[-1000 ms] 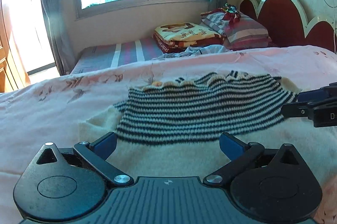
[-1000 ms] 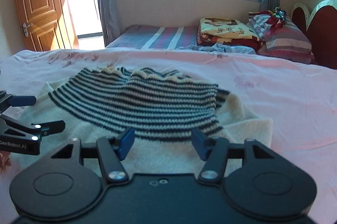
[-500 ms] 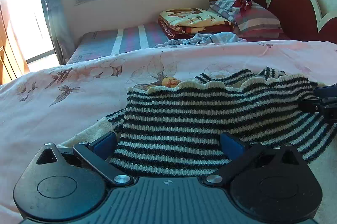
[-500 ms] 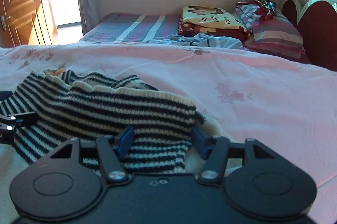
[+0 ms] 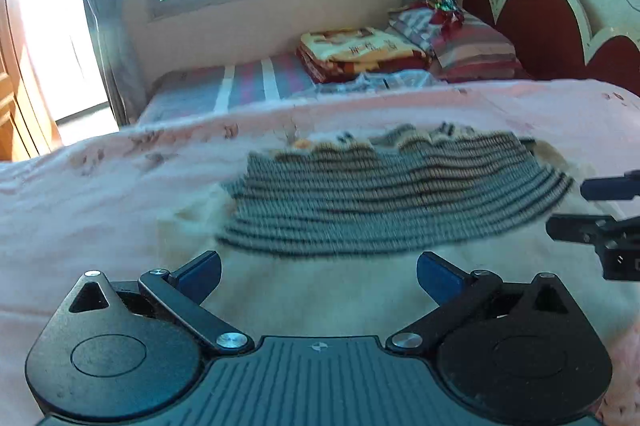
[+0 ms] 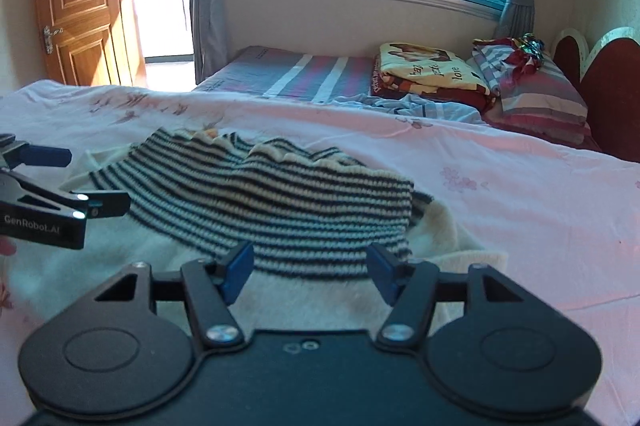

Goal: Fold small clothes
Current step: 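Press the folded hem flat with both open grippers, then grasp the side edge of the folded sweater with both grippers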

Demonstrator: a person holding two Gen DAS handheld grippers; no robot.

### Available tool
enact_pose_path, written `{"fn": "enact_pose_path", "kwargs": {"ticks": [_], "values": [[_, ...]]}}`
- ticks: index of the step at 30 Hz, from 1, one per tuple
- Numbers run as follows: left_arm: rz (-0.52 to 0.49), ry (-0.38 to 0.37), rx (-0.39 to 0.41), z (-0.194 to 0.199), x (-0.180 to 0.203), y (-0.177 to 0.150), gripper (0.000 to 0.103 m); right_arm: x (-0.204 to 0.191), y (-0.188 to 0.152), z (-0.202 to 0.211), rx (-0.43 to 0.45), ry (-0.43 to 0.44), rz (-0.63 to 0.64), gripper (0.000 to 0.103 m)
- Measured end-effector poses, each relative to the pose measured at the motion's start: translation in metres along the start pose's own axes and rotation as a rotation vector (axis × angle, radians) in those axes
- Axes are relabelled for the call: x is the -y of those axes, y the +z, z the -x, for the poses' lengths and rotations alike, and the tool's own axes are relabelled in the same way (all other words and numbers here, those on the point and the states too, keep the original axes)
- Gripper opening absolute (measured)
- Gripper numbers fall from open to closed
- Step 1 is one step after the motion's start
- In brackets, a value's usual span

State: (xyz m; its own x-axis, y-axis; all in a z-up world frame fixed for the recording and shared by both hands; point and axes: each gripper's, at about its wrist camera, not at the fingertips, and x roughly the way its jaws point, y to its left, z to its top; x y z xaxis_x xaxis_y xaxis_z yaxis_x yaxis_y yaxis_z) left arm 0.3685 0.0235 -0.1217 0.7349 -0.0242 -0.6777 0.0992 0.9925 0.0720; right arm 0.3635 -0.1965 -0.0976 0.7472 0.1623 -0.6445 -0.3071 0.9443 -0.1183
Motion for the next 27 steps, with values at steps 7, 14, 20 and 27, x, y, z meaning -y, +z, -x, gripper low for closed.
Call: {"fn": "enact_pose_path", "kwargs": {"ticks": [7,14,20,27], "values": [[0.163,0.014,-0.06,0.035,-0.017,-0.05,0.103,0.009,-0.023,-0.008,-0.051,-0.012,-0.045,0.066],[0.307,0.043,-0.048,0.09,-0.064,-0.081,0.103,0.003,-0.016,0.003,-0.07,-0.032,-0.15,0.067],[0.733,-0.112,-0.023,0.11,-0.102,-0.134,0.103,-0.008,-0.017,0.046,-0.005,0.129,-0.311,0.045],[0.991,-0.21,-0.002,0.078,-0.093,-0.151,0.084,-0.012,-0.03,0.073,0.007,0.176,-0.328,0.03]]}}
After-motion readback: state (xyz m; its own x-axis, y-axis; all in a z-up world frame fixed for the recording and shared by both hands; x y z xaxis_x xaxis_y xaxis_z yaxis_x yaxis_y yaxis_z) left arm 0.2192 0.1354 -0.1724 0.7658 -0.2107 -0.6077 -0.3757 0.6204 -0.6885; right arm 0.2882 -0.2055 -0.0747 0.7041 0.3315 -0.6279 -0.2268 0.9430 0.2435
